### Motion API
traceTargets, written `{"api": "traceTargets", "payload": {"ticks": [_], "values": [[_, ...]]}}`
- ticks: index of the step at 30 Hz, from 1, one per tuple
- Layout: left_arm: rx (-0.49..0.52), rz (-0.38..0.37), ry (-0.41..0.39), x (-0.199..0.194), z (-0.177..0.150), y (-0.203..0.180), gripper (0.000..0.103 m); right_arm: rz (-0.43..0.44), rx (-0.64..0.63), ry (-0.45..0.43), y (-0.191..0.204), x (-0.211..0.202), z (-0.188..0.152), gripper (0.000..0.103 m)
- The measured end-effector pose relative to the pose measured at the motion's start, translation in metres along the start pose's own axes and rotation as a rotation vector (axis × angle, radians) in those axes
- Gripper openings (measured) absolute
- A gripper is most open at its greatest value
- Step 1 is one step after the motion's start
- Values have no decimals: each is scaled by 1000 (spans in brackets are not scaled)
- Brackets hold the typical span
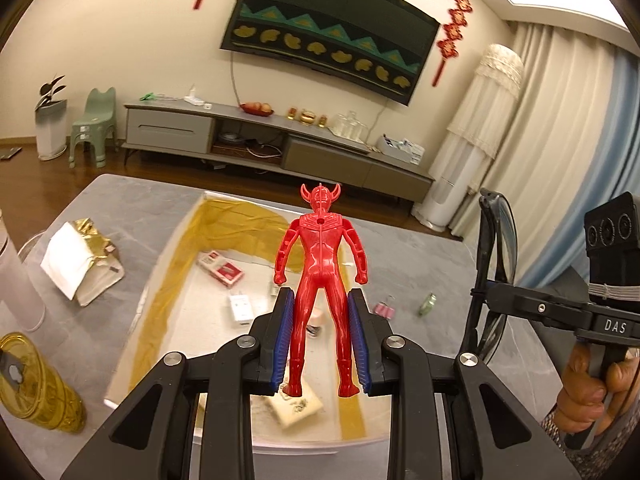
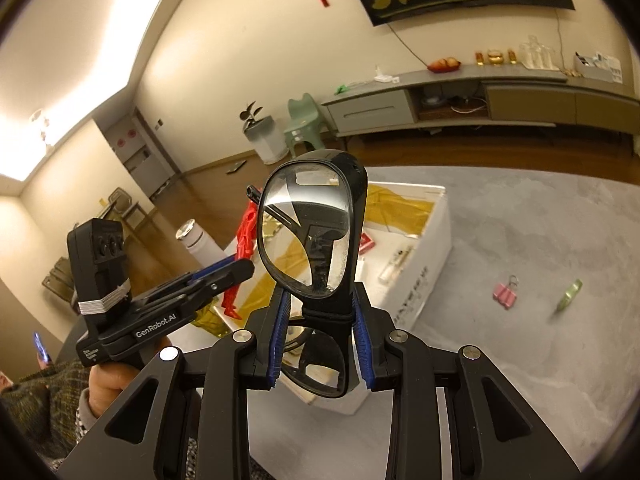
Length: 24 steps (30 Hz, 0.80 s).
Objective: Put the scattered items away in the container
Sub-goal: 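Lower both tools over the box and open them to drop figure and glasses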
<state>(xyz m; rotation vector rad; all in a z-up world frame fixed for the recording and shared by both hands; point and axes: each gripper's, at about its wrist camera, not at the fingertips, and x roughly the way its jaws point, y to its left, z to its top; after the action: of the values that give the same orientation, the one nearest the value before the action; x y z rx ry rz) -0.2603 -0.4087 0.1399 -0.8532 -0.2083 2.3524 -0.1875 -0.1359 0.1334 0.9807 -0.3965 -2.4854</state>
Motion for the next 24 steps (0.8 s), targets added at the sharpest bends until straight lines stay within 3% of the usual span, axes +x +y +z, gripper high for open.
{"api": "traceTargets", "payload": {"ticks": [13,24], "values": [[-64,27,-12,7,2,37,29,-8,-50,64,24,49,19,31],[-79,95,39,28,7,65,29,-35,-43,149,22,102,28,32]]}}
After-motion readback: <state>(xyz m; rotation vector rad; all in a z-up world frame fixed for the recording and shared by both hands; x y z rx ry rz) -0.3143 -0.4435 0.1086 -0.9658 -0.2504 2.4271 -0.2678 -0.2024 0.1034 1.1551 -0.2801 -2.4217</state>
